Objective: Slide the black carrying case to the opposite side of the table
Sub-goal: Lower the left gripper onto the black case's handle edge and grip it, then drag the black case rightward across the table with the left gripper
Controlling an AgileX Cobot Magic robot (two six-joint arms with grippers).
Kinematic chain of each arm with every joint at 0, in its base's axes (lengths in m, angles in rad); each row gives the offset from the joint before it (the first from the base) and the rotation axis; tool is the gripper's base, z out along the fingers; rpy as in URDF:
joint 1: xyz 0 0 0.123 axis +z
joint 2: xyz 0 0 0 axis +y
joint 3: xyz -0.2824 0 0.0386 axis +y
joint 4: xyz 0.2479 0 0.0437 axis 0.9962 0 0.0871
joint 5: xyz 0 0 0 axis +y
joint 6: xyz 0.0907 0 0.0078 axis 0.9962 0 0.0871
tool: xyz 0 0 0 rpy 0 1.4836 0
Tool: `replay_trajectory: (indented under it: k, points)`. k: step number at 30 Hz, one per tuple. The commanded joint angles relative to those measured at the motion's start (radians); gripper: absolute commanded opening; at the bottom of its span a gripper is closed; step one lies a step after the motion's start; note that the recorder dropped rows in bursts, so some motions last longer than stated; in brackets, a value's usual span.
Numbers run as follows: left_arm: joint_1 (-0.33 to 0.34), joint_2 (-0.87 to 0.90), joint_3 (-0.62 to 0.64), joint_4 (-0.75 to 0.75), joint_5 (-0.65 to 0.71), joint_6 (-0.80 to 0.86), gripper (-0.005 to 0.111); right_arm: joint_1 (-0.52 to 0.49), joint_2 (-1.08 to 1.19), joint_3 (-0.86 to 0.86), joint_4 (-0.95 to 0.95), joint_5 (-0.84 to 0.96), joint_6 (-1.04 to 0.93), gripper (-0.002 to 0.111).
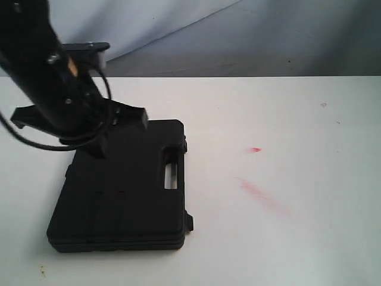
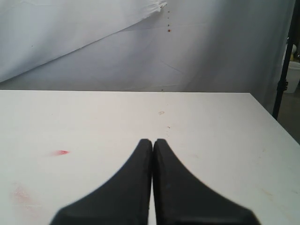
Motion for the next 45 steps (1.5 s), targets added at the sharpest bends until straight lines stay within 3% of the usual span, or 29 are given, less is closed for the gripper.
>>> replay_trajectory:
  k: [1, 5, 12, 17, 25, 45]
  points:
    - [-0.069, 0.166, -0.126, 0.013, 0.005, -0.037, 0.000, -0.004, -0.006, 0.003, 0.003, 0.003, -0.001, 0.000]
    - [-0.107, 0.306, -0.224, 0.015, -0.016, -0.043, 0.000, -0.004, -0.006, 0.003, 0.003, 0.003, -0.001, 0.000]
    - [-0.107, 0.483, -0.401, 0.003, -0.016, -0.074, 0.000, -0.004, -0.006, 0.003, 0.003, 0.003, -0.001, 0.000]
    - [-0.107, 0.510, -0.418, 0.011, -0.063, -0.074, 0.006, -0.004, -0.006, 0.003, 0.003, 0.003, -0.001, 0.000]
    - [-0.107, 0.516, -0.418, 0.003, -0.115, -0.146, 0.041, -0.004, -0.006, 0.003, 0.003, 0.003, -0.001, 0.000]
    - [-0.107, 0.570, -0.418, 0.108, -0.147, -0.279, 0.042, -0.004, -0.006, 0.003, 0.003, 0.003, -0.001, 0.000]
